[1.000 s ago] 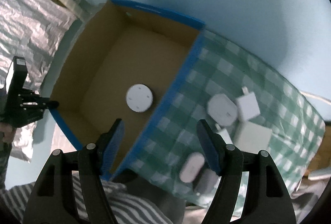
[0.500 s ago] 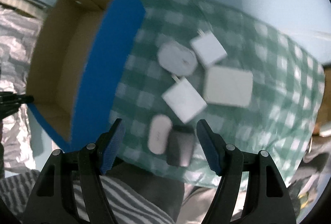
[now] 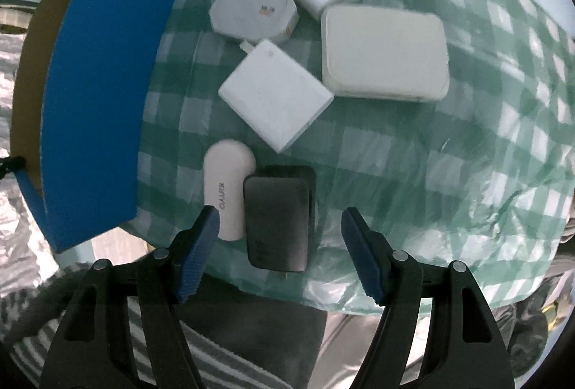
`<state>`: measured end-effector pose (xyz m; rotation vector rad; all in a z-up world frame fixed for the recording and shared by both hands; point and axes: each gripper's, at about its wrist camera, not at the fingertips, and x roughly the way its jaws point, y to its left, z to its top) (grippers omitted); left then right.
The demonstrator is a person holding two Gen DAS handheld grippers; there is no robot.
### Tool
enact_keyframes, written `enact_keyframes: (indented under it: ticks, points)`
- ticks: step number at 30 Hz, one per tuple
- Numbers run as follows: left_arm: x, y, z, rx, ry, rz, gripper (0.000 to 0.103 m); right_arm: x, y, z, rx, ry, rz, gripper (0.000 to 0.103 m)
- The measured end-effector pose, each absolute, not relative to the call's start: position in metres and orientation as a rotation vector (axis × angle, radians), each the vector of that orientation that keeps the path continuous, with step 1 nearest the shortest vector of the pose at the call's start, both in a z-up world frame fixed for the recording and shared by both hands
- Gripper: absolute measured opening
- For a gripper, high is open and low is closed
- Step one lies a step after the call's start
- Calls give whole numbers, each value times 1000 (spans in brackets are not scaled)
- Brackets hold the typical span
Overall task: Organize rigid objects
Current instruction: 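Move the right gripper back to the black power bank, then grasp the black power bank with the right gripper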
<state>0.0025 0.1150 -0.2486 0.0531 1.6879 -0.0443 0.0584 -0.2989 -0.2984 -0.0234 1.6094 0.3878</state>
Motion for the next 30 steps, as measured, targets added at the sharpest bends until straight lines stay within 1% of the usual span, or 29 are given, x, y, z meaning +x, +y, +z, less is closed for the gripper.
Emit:
enact_keyframes:
  ticks: [2, 3, 4, 5, 6, 8, 15, 21, 30]
  points:
    - [3, 115, -248, 55, 1688, -45, 7, 59, -300, -304, -14, 1609, 397, 64]
    - [3, 115, -249, 55, 1688, -45, 7, 59, -300, -306, -13, 1615, 399, 63]
    - [3, 115, -249, 55, 1689, -44, 7, 59, -299, -309, -13, 1623, 402, 59]
    - [3, 115, -249, 55, 1689, -44, 7, 59, -299, -312, -16, 1630, 403, 53]
    - [3, 115, -249, 56, 1689, -44, 7, 60, -299, -315, -22, 1637, 402, 50]
    - [3, 115, -249, 55, 1688, -45, 7, 61, -300, -319, -16, 1649, 408, 45]
    - [3, 115, -248, 50, 1689, -45, 7, 65, -311, -318, -31, 1625, 403, 44]
    - [3, 113, -247, 66, 1691, -47, 7, 89, -327, -315, -26, 1610, 348, 44]
    - [4, 111, -248, 73, 1696, -54, 7, 104, -318, -328, -58, 1617, 287, 47]
